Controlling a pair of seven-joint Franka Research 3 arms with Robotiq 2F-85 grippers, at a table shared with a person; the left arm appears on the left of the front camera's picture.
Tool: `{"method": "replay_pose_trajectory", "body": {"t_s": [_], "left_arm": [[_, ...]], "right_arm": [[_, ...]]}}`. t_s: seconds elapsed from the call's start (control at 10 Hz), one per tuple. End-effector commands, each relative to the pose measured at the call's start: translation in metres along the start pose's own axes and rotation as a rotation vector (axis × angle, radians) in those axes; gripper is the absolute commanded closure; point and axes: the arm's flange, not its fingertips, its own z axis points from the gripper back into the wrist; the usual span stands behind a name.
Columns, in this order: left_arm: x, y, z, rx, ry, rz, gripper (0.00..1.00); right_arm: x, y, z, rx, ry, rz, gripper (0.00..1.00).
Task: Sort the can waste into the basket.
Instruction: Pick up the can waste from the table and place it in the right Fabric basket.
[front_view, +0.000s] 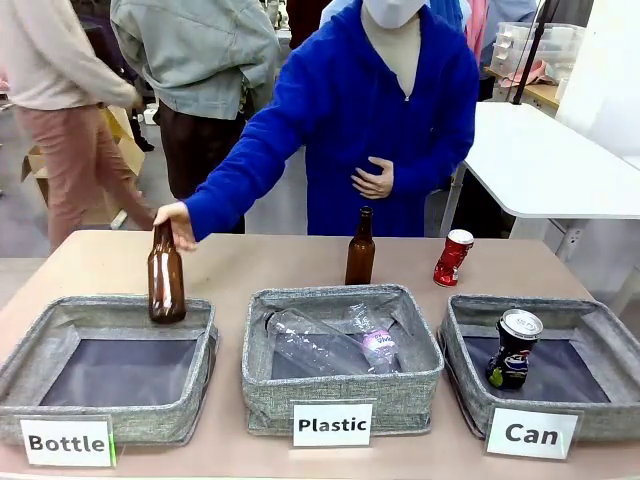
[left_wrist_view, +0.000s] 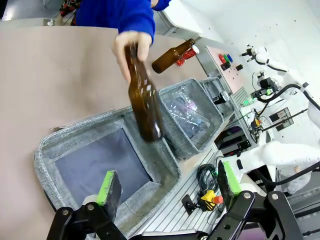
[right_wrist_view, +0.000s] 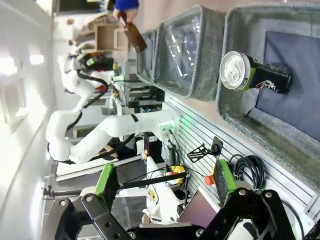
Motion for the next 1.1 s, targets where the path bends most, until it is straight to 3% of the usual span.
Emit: {"method": "replay_pose_trajectory", "body": {"t_s": [0.0,0.6,0.7,0.8,1.0], "left_arm": [[-0.004,0.001,0.002,0.002,0.002,-0.015,0.00],[-0.004,0.001,0.002,0.002,0.002,-0.015,0.00],[-0.004,0.001,0.002,0.002,0.002,-0.015,0.00],[-0.004,0.001,0.002,0.002,0.002,-0.015,0.00],[-0.004,0.001,0.002,0.002,0.002,-0.015,0.00]], "right_arm": [[-0.001,0.002,-0.002,0.000,0.003,0.006,0.00],[0.000,0.000,0.000,0.000,0.000,0.000,0.00],[0.020,0.010,-0.012,-0.182,0.030,0.119,0.00],[0.040,0.014,-0.033,-0.325,0.066,0.343,0.00],[0.069,0.006,-0.058,-0.544,0.028,0.607,0.00]]}}
